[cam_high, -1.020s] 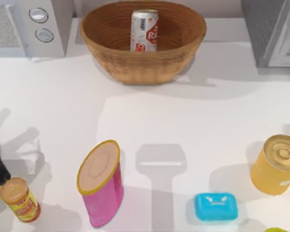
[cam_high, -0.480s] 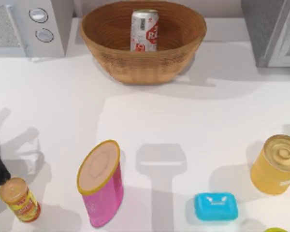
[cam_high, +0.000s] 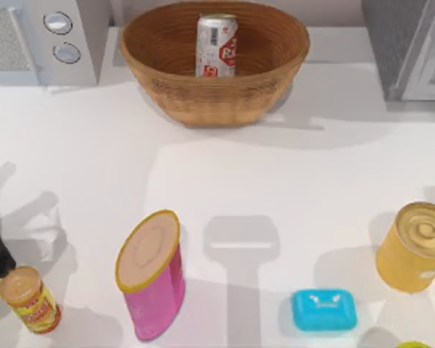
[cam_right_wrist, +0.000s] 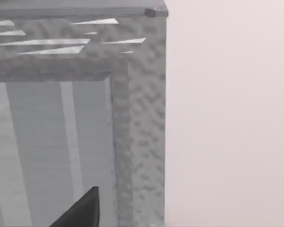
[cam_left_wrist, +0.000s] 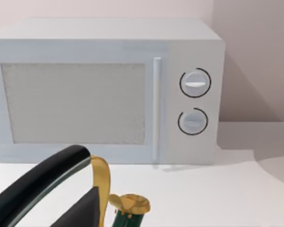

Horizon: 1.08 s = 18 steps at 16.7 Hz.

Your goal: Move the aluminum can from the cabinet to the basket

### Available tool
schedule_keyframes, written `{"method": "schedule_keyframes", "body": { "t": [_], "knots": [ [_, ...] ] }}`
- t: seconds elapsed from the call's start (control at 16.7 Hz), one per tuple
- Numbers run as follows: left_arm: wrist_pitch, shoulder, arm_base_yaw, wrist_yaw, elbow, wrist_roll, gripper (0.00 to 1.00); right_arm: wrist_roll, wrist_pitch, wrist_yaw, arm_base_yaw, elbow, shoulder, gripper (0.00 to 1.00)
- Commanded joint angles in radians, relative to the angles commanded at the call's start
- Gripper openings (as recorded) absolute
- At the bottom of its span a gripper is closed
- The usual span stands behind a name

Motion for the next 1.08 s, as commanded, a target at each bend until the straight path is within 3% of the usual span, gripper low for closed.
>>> {"method": "schedule_keyframes", "body": {
  "t": [0.42,0.9,1.08],
  "knots": [
    [0.000,0.000,0.000,0.000,0.000,0.000,1.00,0.002,-0.482,0.014,0.017,0.396,-0.092,1.00],
    [0.000,0.000,0.000,0.000,0.000,0.000,1.00,0.002,-0.534,0.017,0.017,0.449,-0.105,1.00],
    [0.000,0.000,0.000,0.000,0.000,0.000,1.00,0.001,-0.537,0.081,0.081,0.459,-0.102,1.00]
  ]
}}
